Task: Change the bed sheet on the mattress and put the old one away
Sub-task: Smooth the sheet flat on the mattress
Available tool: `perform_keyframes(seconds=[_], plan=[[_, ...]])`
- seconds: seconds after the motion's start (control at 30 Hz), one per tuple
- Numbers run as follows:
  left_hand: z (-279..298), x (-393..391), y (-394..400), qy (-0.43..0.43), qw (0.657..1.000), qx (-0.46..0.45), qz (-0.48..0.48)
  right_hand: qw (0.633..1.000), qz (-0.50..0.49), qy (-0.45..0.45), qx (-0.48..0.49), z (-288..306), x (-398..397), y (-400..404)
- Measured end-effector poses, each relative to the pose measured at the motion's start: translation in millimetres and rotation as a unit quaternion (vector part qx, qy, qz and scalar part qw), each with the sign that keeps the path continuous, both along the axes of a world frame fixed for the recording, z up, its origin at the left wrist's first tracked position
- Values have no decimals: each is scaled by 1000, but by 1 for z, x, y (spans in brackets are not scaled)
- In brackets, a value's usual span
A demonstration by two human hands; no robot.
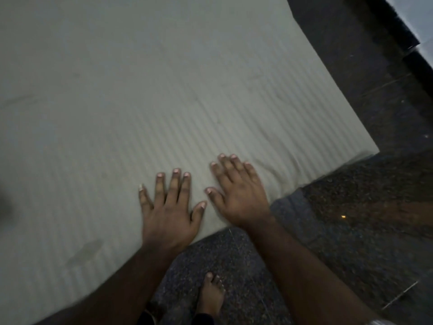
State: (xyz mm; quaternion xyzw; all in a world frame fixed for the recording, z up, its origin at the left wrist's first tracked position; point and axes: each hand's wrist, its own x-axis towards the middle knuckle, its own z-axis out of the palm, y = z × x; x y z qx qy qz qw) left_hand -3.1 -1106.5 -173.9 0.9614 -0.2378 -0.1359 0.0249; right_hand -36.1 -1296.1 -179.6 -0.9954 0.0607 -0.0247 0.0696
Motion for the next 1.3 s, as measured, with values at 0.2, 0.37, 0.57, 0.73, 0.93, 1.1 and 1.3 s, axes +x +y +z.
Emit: perform_keyframes(seconds=[0.2,0.37,0.57,0.73,0.93,1.1,1.3], plan=[[-4,-3,-2,-5,1000,6,6,976,-203,31,-74,1,-41,-163],[0,0,-25,11,1000,6,19,970,-226,-21,-82,15,-1,-135],[-2,16,-86,16,1000,-8,-4,1000,-15,17,-16,2,15,-96],[-7,27,-106,10,1000,-12,-16,974,-205,47,-81,3,-15,-233],[-5,39,-132,15,999,-18,-22,960,-271,18,-63,26,2,-239],[-7,47,-162,13,1000,-15,-8,996,-55,66,-23,12,29,-196],[-12,46,-171,3,1000,4,20,983,-162,78,-43,13,14,-285]])
